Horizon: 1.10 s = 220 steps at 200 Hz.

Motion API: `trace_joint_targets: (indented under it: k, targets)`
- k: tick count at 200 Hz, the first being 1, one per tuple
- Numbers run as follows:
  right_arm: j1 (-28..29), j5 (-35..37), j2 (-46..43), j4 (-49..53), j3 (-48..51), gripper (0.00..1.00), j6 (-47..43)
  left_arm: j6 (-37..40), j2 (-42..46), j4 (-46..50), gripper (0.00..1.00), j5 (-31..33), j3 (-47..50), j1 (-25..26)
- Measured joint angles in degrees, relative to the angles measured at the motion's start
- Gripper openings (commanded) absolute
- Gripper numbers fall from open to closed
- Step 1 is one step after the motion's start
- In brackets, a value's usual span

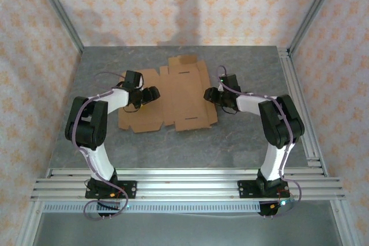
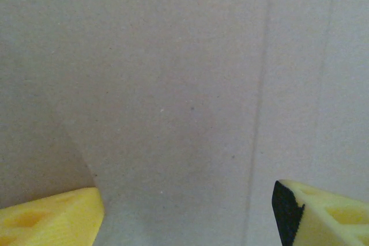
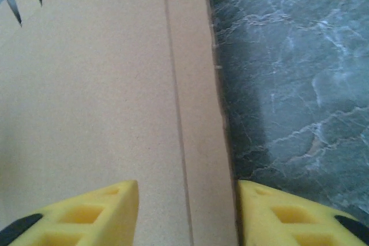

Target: Fold the paper box

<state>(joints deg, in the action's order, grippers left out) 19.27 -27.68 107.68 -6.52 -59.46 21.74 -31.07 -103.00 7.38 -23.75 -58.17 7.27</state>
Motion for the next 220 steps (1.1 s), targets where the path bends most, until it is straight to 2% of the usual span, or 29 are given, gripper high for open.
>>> trace_joint_targets:
  k: [26,65,95,116,157,195,220]
  targets:
    - [-0.22,-1.01,3.39,1.64,-4.46,0.22,-2.01,-2.14,3.43,-3.34,0.8,-0.46,5.22,0.0]
    - [-0.85,-1.46,6.93,6.29,-12.61,0.16,-6.99,-5.38,8.48,-6.14,0.81,-0.96,11.74,0.24]
    - [-0.92,-2.21,7.91,10.49,-17.4,0.28,-12.26,-6.47,11.58,-6.21,0.82,-0.76,14.8,1.01]
    - [-1.11,-2.16,8.44,12.94,-19.3,0.4,-15.89,-6.45,12.11,-5.14,0.82,0.22,14.99,0.98]
    - [-1.22,-2.38,11.08,16.22,-21.46,0.48,-20.83,-6.43,12.11,-5.11,0.84,0.57,14.97,0.98]
    - [-1.22,-3.98,13.14,17.44,-21.92,0.48,-22.1,-6.4,12.11,-5.09,0.85,0.59,14.95,0.98]
    - [-1.44,-5.35,13.38,17.9,-22.38,0.41,-22.86,-6.4,12.11,-5.09,0.85,0.59,14.95,0.98]
